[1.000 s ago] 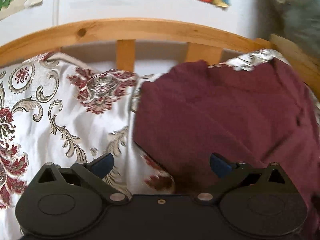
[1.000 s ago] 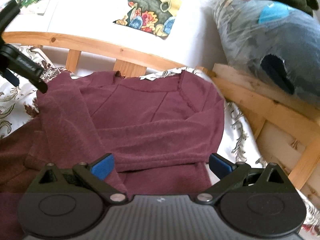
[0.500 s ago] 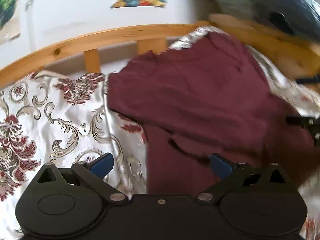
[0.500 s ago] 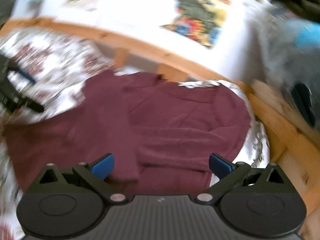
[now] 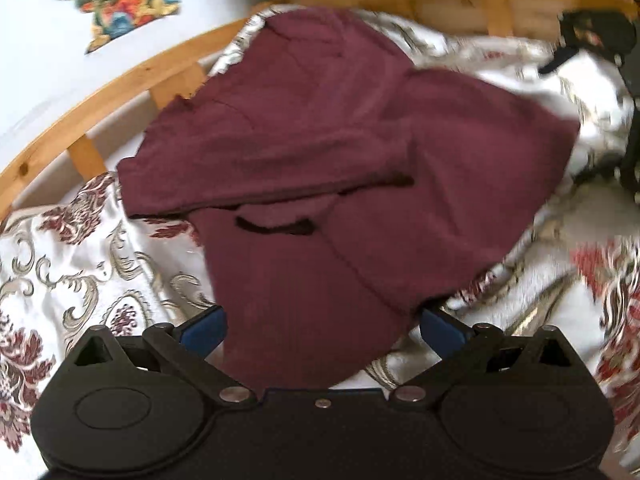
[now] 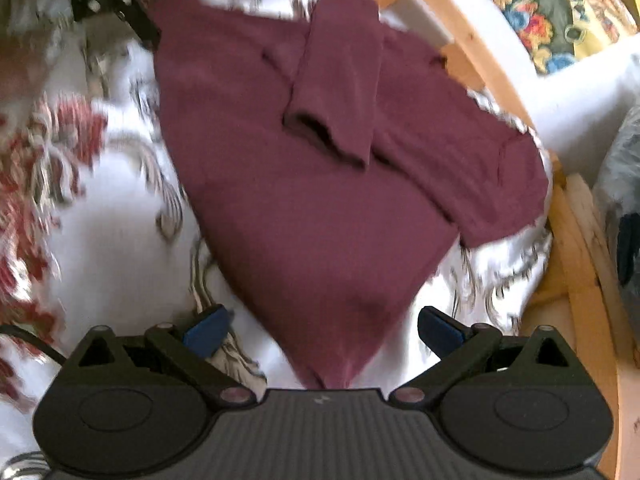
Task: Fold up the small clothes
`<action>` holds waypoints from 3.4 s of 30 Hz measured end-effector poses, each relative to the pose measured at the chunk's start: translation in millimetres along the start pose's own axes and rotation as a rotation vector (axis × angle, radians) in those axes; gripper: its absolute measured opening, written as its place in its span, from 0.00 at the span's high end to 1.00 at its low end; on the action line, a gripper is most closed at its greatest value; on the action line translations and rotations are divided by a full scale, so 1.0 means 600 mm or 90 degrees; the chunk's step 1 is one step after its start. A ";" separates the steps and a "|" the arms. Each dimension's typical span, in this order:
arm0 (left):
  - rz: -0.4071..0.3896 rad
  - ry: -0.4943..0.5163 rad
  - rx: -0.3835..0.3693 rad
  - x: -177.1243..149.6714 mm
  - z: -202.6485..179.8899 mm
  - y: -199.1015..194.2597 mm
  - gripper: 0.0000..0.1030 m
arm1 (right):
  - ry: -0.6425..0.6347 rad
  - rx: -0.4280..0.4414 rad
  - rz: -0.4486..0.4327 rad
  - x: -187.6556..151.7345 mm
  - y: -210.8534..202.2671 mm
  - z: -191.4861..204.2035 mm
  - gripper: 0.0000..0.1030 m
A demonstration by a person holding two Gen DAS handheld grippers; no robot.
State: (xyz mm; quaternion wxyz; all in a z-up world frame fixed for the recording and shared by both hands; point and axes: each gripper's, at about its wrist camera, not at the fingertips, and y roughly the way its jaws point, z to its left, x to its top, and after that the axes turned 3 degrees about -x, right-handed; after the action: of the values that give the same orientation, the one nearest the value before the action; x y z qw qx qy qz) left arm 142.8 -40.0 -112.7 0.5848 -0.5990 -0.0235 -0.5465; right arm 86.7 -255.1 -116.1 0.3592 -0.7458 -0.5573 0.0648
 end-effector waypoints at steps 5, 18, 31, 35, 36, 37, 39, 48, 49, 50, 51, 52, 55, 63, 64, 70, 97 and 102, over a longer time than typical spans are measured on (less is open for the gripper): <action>0.027 0.027 0.021 -0.002 -0.010 0.022 0.01 | 0.042 -0.053 -0.010 -0.006 0.008 0.026 0.00; 0.023 0.047 0.032 -0.004 -0.022 0.025 0.00 | 0.062 -0.054 -0.084 0.015 0.012 0.017 0.34; 0.007 0.085 0.075 -0.006 -0.038 0.032 0.00 | 0.254 -0.035 -0.169 0.027 -0.017 -0.037 0.91; 0.011 0.090 0.079 -0.003 -0.039 0.033 0.01 | 0.292 -0.044 -0.195 0.026 -0.029 -0.054 0.91; 0.010 0.093 0.081 -0.003 -0.041 0.032 0.01 | 0.292 -0.046 -0.198 0.026 -0.031 -0.055 0.91; 0.007 0.099 0.085 -0.003 -0.042 0.031 0.03 | 0.290 -0.047 -0.198 0.025 -0.031 -0.056 0.91; 0.002 0.108 0.097 -0.003 -0.046 0.027 0.09 | 0.290 -0.050 -0.198 0.025 -0.032 -0.057 0.91; 0.004 0.115 0.190 -0.010 -0.030 0.017 0.43 | 0.276 -0.086 -0.188 0.027 -0.031 -0.045 0.91; 0.011 0.114 0.202 -0.012 -0.028 0.019 0.45 | 0.272 -0.090 -0.182 0.028 -0.030 -0.043 0.91; 0.022 0.113 0.218 -0.015 -0.027 0.024 0.52 | 0.262 -0.095 -0.172 0.029 -0.026 -0.041 0.91; 0.033 0.110 0.235 -0.018 -0.027 0.029 0.58 | 0.250 -0.104 -0.159 0.030 -0.021 -0.038 0.91; 0.042 0.106 0.245 -0.021 -0.028 0.034 0.71 | 0.238 -0.112 -0.140 0.032 -0.014 -0.034 0.91; 0.051 0.089 0.250 -0.025 -0.029 0.039 0.90 | 0.229 -0.106 -0.104 0.031 0.002 -0.029 0.90; -0.004 0.043 0.254 -0.020 -0.029 0.009 0.94 | 0.190 -0.125 -0.089 0.026 0.005 -0.004 0.91; -0.012 0.027 0.255 -0.017 -0.027 0.002 0.95 | 0.185 -0.130 -0.092 0.026 0.002 -0.002 0.91; -0.048 -0.025 0.235 -0.007 -0.023 -0.069 0.95 | 0.167 -0.160 -0.110 0.022 -0.043 -0.006 0.93; -0.042 -0.156 0.103 0.055 0.058 -0.297 0.95 | 0.252 -0.146 -0.190 0.042 -0.271 -0.054 0.93; -0.028 -0.151 0.154 0.121 0.115 -0.200 0.95 | 0.303 -0.138 -0.212 0.055 -0.174 -0.118 0.93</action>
State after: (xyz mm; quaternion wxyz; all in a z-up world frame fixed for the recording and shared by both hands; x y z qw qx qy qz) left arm 134.9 3.4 37.1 0.6340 -0.5835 -0.1709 -0.4778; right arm 52.4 -246.2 9.5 0.4038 -0.6723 -0.5757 -0.2313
